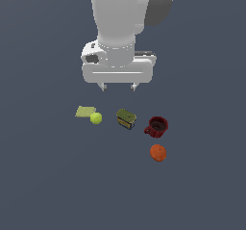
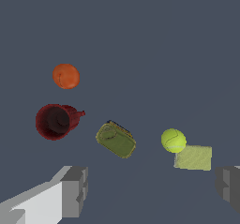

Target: Pick up a designated object from a clutter of objects.

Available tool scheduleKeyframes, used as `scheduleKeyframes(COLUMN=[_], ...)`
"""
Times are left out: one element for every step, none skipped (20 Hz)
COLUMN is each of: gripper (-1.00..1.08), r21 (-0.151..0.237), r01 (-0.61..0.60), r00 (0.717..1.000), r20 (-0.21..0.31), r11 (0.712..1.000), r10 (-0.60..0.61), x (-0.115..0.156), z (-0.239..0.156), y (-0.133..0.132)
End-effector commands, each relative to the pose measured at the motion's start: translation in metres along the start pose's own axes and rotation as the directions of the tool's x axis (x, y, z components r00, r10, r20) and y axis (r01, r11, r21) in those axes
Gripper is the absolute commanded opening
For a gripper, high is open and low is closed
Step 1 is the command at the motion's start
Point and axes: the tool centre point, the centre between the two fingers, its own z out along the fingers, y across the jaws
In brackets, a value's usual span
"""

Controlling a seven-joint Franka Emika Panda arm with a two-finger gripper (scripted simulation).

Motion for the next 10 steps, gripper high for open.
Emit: scheduleKeyframes(gripper=[1.00, 1.00, 1.00, 1.00, 1.00, 1.00, 1.00, 1.00, 1.00, 1.00], r21=[0.000, 0.000, -0.001, -0.001, -0.002, -0.003, -0.004, -0.005, -0.006, -0.007], r01=[0.000, 0.000, -0.001, -0.001, -0.003, -0.004, -0.006, -0.007, -0.008, -0.009], r00=[1.000, 1.000, 1.000, 1.000, 1.000, 1.000, 1.000, 1.000, 1.000, 1.000], r20=[0.000, 0.000, 0.000, 0.001, 0.001, 0.002, 0.003, 0.004, 0.004, 0.005], r11=[1.000, 1.000, 1.000, 1.000, 1.000, 1.000, 1.000, 1.000, 1.000, 1.000], r10=[0.000, 0.000, 0.001, 0.001, 0.003, 0.004, 0.006, 0.007, 0.008, 0.009], x=[0.0000, 0.0000, 0.0001, 0.0002, 0.0003, 0.0005, 0.0007, 0.0009, 0.0010, 0.0011], z=[0.0000, -0.0001, -0.0001, -0.0004, -0.0006, -0.0009, -0.0013, -0.0016, -0.0018, -0.0019], y=[0.0000, 0.0000, 0.0000, -0.0001, -0.0001, -0.0002, -0.0003, -0.0004, -0.0005, -0.0005])
